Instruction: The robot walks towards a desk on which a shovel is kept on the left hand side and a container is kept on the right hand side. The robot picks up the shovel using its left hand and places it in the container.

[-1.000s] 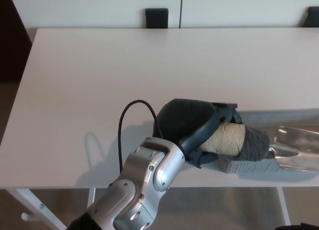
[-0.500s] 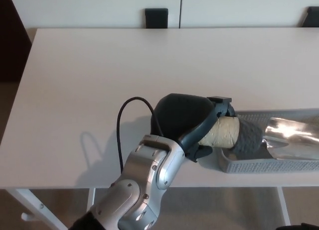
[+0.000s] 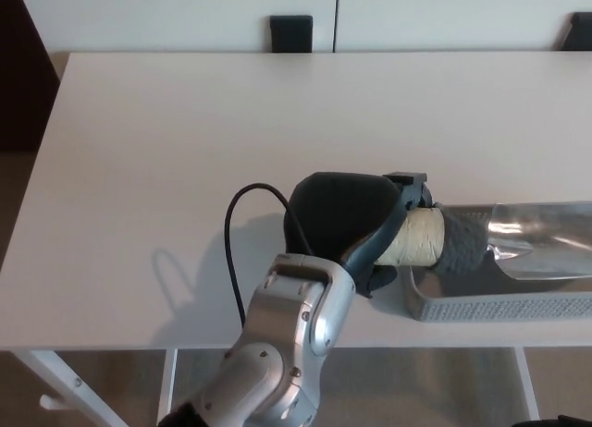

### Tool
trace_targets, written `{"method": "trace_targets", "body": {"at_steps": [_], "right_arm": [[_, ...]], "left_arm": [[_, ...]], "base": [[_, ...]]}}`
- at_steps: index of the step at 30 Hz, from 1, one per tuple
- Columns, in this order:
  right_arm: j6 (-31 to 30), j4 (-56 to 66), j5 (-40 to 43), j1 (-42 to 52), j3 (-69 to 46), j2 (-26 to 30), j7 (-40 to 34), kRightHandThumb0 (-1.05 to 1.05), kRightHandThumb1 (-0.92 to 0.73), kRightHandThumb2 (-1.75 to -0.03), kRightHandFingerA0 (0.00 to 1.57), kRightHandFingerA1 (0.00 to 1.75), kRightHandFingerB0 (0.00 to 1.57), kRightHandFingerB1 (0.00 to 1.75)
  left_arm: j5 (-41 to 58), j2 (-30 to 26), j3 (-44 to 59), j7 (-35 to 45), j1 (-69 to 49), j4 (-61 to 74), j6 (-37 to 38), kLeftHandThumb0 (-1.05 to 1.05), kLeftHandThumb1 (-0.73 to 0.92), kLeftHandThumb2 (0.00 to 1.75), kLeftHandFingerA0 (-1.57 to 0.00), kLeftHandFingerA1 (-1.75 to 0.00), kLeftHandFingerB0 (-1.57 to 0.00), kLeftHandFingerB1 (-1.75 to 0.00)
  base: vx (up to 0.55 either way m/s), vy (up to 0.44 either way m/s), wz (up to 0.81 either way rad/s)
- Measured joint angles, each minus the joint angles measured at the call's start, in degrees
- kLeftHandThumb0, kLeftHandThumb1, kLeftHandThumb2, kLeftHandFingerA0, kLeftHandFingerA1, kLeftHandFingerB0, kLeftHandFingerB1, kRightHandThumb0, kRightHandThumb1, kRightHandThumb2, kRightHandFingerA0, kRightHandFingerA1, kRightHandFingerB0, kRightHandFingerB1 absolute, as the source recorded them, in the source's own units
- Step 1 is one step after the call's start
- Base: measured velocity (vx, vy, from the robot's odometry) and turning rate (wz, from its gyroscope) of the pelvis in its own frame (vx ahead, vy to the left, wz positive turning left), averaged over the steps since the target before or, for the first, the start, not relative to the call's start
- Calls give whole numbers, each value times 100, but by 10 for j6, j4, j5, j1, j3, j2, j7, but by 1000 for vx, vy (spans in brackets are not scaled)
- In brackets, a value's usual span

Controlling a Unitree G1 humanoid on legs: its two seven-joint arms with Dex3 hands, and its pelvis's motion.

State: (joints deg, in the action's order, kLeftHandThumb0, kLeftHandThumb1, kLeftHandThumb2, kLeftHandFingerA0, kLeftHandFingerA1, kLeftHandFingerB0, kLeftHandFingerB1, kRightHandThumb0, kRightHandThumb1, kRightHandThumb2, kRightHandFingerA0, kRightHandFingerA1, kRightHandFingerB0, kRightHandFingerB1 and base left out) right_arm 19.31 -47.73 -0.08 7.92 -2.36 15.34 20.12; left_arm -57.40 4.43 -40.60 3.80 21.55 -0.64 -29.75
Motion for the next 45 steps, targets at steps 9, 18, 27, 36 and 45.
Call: {"method": "trace_targets", "body": {"at_steps": [9,18,27,36,45], "right_arm": [[3,-1,-1,0,2,4,1,-46,-49,-80,73,62,52,55],[3,0,-3,-3,4,5,0,-39,-61,-57,79,51,59,43],[2,0,-1,-8,4,4,2,-47,-47,-80,74,64,52,56],[2,0,-1,-9,4,4,11,-46,-48,-80,73,64,51,56],[-1,-2,-1,-12,5,8,20,-45,-49,-80,70,63,51,56]], "left_arm": [[-25,-1,-19,0,-6,4,0,-45,73,62,-110,-125,-91,-65],[-56,5,-42,6,-2,1,-1,-47,72,62,-110,-103,-84,-49],[-69,9,-59,71,23,-1,-22,-103,68,61,0,0,0,-8],[-76,17,-81,141,33,26,-27,-105,68,64,0,0,0,-17],[-93,16,-81,188,28,66,-27,-102,57,102,0,0,0,-7]], "base": [[0,0,0],[0,0,0],[0,0,0],[0,0,0],[0,0,0]]}}
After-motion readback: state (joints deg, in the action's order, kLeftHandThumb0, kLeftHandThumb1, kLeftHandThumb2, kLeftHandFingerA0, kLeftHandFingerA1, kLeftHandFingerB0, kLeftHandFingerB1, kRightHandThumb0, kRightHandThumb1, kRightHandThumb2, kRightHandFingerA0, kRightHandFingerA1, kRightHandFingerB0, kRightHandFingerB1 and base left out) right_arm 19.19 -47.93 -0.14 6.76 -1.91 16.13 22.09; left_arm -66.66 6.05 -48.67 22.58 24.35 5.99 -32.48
